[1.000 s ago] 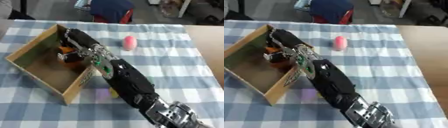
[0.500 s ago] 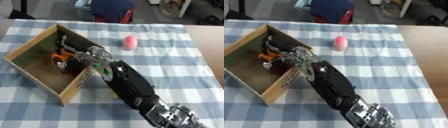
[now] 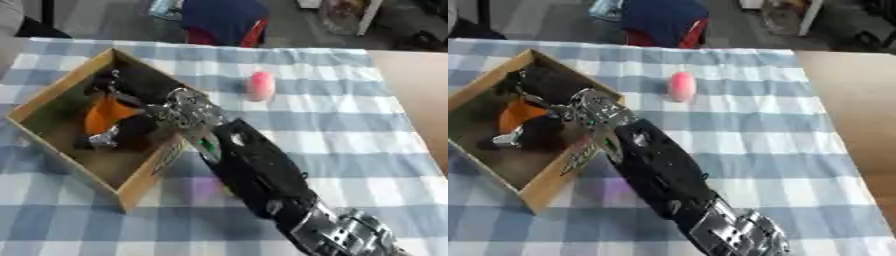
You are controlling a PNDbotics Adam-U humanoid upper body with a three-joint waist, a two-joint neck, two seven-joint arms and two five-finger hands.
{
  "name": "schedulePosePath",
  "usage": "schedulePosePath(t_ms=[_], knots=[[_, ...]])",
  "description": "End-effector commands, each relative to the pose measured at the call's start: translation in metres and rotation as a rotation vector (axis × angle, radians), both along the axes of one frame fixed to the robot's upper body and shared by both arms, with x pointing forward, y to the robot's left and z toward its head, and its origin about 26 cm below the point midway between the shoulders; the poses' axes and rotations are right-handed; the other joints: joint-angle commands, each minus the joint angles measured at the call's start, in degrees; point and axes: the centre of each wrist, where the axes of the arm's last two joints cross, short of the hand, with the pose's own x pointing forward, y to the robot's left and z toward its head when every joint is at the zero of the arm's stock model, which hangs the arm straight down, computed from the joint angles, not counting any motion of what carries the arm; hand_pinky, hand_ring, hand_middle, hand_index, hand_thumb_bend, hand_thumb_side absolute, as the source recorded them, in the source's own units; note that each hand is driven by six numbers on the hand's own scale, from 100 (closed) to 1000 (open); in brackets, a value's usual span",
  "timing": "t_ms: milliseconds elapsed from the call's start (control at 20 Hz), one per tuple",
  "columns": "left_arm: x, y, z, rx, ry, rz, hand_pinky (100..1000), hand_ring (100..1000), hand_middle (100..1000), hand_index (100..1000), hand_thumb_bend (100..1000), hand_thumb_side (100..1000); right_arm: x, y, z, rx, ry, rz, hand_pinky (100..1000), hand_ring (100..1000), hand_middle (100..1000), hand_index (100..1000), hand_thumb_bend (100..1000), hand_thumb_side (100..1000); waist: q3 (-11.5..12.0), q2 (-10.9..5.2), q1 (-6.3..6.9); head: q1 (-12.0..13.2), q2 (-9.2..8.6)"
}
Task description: Pick up objects on the table and place them in the box.
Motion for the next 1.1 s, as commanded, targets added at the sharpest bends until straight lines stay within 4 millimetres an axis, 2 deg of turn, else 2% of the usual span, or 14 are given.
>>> schedulePosePath(t_ms=[50, 350, 600, 750, 950, 1100], knots=[[-0.002, -0.001, 0.009, 0.005, -0.031, -0.012, 313, 698, 608, 815, 100, 681, -0.005, 0.000, 0.025, 0.034, -0.079, 0.017, 644, 800, 762, 872, 548, 1000, -0.1, -1.47, 0.42, 0.3, -0.52], [-0.003, 0.001, 0.008, 0.006, -0.028, -0.004, 314, 697, 608, 815, 100, 679, -0.016, -0.016, 0.064, 0.187, -0.082, 0.048, 637, 782, 736, 864, 377, 1000, -0.7, -1.95, 0.53, 1.2, 0.17], [-0.004, 0.006, 0.005, 0.007, -0.020, 0.021, 314, 697, 608, 815, 100, 678, -0.042, -0.051, 0.112, 0.329, -0.083, 0.119, 645, 774, 727, 862, 277, 1000, -2.1, -2.75, 0.51, 3.0, 1.50], [-0.005, 0.009, 0.003, 0.010, -0.012, 0.037, 315, 697, 608, 814, 100, 678, -0.063, -0.076, 0.132, 0.362, -0.071, 0.161, 658, 775, 726, 861, 249, 1000, -3.2, -3.35, 0.50, 4.2, 2.42], [-0.006, 0.012, 0.001, 0.015, -0.005, 0.056, 314, 697, 609, 813, 100, 677, -0.091, -0.107, 0.144, 0.357, -0.023, 0.199, 652, 768, 718, 858, 231, 1000, -4.5, -3.92, 0.65, 5.4, 3.20], [-0.006, 0.014, 0.000, 0.017, -0.001, 0.068, 315, 697, 609, 813, 100, 676, -0.114, -0.130, 0.142, 0.316, -0.014, 0.196, 634, 763, 714, 861, 227, 1000, -5.4, -4.22, 0.83, 6.2, 3.55]])
